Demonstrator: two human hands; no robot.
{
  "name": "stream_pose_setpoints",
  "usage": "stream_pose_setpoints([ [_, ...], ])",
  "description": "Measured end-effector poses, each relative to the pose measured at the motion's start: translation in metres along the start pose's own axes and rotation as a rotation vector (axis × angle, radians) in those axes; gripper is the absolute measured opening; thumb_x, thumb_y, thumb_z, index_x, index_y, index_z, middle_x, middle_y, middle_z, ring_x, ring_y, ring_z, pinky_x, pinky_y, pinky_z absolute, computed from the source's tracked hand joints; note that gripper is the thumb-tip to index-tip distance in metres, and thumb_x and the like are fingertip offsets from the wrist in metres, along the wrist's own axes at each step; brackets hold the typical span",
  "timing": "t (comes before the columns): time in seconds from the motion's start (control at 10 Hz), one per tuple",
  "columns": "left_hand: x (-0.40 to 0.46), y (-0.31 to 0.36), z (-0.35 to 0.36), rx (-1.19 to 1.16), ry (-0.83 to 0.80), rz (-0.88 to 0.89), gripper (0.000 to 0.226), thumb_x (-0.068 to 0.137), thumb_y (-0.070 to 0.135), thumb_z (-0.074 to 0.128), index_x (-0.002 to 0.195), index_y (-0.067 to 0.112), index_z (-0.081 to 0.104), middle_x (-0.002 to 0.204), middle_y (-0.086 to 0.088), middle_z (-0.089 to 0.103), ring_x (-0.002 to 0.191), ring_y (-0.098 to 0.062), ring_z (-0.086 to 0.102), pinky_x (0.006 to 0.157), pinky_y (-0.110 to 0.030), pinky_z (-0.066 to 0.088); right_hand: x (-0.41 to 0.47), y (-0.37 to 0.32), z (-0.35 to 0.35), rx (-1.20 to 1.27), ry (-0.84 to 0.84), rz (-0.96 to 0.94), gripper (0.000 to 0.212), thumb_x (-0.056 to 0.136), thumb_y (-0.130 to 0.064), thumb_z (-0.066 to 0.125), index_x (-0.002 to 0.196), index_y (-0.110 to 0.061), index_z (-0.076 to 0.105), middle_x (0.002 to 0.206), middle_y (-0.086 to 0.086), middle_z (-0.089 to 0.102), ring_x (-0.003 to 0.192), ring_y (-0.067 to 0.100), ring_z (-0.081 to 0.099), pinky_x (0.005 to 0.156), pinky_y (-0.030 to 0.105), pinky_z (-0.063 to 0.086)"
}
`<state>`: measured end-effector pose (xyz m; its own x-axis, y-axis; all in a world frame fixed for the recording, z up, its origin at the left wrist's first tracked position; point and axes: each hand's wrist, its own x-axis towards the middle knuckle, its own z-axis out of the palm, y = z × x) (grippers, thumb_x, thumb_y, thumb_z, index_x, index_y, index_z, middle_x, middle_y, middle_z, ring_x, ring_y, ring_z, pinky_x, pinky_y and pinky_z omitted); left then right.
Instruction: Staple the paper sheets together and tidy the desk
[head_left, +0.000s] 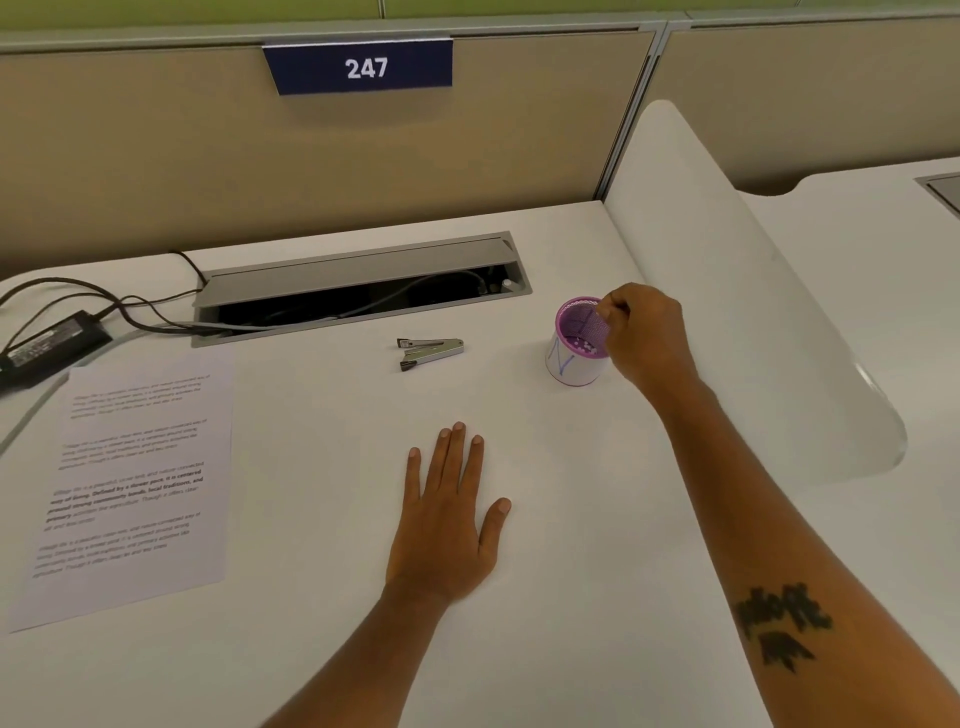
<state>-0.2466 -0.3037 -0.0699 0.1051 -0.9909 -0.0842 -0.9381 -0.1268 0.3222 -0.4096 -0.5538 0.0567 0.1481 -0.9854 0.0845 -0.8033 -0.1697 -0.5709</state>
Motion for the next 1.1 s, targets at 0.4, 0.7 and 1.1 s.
stream_pose_setpoints([
  [0.4, 0.0, -0.001, 0.001, 0.0, -0.005, -0.003, 0.077, 0.108, 0.062, 0.018, 0.171, 0.021, -0.001, 0.18, -0.002, -0.01, 0.166, -0.018, -0.012, 0.135, -0.056, 0.004, -0.007, 0.002, -0.003, 0.082, 0.032, -0.005, 0.018, 0.086, 0.001, 0.072, 0.085, -0.016, 0.066, 0.093, 0.005, 0.071, 0.087, 0.019, 0.065, 0.064, 0.014, 0.046],
  [0.7, 0.0, -0.001, 0.002, -0.011, 0.001, 0.006, 0.077, 0.108, 0.061, 0.02, 0.171, 0.02, 0.0, 0.18, -0.003, -0.01, 0.166, -0.018, -0.012, 0.135, -0.056, 0.004, -0.006, 0.011, -0.001, 0.062, 0.077, -0.052, 0.016, 0.087, -0.001, 0.071, 0.085, -0.017, 0.068, 0.087, 0.001, 0.07, 0.079, 0.016, 0.063, 0.063, 0.011, 0.045],
  [1.1, -0.004, 0.001, -0.005, -0.021, -0.016, -0.005, 0.081, 0.107, 0.065, 0.018, 0.171, 0.018, 0.003, 0.18, -0.005, -0.009, 0.166, -0.019, -0.013, 0.135, -0.057, 0.004, -0.1, 0.015, 0.004, -0.035, 0.127, -0.253, 0.019, 0.098, -0.021, 0.065, 0.116, -0.018, 0.067, 0.124, 0.001, 0.064, 0.115, 0.021, 0.055, 0.09, 0.032, 0.051],
])
